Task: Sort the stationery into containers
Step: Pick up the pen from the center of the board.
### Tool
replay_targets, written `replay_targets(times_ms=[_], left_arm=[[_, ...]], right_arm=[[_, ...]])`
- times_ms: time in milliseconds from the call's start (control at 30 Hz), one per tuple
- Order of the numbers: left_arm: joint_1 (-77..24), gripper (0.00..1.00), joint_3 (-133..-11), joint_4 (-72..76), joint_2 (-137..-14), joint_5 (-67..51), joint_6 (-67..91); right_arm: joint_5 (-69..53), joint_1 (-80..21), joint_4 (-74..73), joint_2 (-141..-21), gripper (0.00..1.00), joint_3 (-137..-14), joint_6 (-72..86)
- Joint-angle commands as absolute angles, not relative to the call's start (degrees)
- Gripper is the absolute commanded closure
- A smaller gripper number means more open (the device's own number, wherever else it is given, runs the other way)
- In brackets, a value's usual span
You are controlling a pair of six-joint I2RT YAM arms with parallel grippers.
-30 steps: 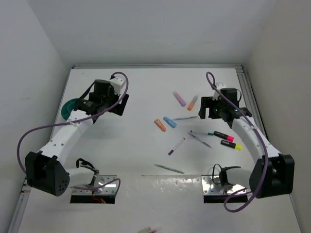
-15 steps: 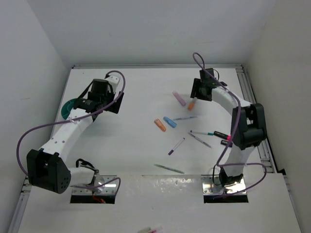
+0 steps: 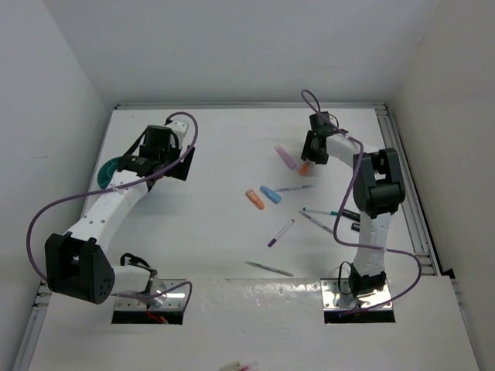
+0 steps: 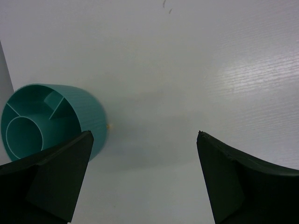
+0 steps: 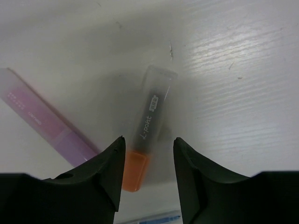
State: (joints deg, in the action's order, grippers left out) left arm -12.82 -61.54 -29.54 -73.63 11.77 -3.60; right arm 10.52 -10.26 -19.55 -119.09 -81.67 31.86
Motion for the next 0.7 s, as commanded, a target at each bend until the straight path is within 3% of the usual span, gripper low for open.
replay_targets(times_ms=[0, 167, 333, 533, 667], left_arm=[[-11.78, 0.00, -61.52, -29.09, -73.13, 10.64, -3.69], [-10.72, 0.00, -61.52, -29.79, -72.42, 5.11, -6.76], [-10.02, 0.00, -61.26, -30.50, -69.88, -4.38, -12.74], [-9.76, 0.00, -60.30, -28.83, -64.88, -13.35, -20.20], [-10.63, 0.04, -58.45, -28.82, -59.07, -26.60, -35.37]], right_arm=[[11.25, -9.93, -18.55, -120.14, 0.56, -83.85, 33.31], [10.81, -9.76, -18.02, -121.90, 0.60, -83.58, 33.31], [9.32, -9.14, -18.02, -122.26, 0.78, -83.06, 32.96], [-3.21, -6.86, -19.85, -115.68, 1.00, -81.04, 30.59], [-12.99, -4.40, -23.10, -108.65, 1.00, -80.68, 27.00]])
